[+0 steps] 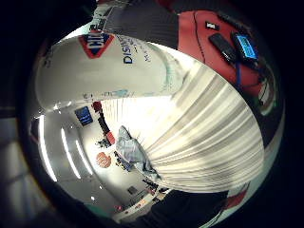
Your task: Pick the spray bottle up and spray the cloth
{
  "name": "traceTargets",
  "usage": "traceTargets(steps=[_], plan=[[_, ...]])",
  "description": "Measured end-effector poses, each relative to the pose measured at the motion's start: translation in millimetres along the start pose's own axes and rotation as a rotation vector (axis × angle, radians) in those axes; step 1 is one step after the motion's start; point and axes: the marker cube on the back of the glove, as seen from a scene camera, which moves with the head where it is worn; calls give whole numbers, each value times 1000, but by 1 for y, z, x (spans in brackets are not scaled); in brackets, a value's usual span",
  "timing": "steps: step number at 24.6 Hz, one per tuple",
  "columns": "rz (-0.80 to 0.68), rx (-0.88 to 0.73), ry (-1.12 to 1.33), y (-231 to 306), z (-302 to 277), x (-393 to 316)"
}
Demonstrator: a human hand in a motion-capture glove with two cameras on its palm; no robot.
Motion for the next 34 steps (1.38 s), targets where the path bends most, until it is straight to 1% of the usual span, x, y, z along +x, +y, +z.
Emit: traceTargets(steps=[2,5,10,15,23,34], plan=[[68,0,-1,1,1,2],[83,2,-1,3,1,1],[59,12,-33,1,2,3],[23,73,-63,-5,1,-2],[48,132,-95,-11,0,-8],[63,151,-140,-14,-8,-11]])
